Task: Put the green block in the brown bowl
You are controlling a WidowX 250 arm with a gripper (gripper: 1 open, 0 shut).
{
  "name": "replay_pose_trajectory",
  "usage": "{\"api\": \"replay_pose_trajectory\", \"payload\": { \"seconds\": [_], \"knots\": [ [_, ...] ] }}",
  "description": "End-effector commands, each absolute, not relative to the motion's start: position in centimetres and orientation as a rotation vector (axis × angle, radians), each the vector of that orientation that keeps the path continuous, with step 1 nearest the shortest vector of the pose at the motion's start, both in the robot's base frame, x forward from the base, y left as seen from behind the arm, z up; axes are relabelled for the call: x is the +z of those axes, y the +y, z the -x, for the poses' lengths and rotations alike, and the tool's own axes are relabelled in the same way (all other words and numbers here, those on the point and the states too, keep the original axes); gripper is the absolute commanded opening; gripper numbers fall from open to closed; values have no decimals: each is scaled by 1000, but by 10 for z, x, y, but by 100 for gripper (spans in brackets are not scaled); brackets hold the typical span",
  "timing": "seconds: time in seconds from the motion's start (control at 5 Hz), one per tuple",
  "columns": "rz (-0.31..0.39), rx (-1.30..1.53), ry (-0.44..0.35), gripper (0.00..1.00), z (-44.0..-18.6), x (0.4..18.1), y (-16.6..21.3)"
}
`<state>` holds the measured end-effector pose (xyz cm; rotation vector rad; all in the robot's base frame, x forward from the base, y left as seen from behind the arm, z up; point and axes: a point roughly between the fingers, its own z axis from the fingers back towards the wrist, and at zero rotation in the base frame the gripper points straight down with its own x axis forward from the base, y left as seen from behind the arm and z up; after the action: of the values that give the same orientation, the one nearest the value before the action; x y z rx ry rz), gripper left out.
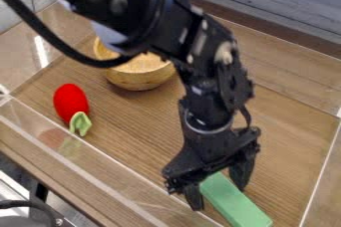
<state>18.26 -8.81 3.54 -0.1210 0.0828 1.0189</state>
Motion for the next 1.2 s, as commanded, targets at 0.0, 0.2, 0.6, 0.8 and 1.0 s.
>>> {"api": "replay_pose_trajectory", "payload": {
  "seconds": [0.0, 0.2, 0.6, 0.8, 1.0],
  "knots": [
    [149, 1120, 48, 100, -193, 31, -89],
    [143, 1135, 49, 100, -196, 28, -87],
    [131, 1163, 59, 100, -201, 26, -83],
    [125, 1179, 63, 100, -203, 24, -81],
    [119, 1194, 66, 100, -205, 22, -79]
  ]
}}
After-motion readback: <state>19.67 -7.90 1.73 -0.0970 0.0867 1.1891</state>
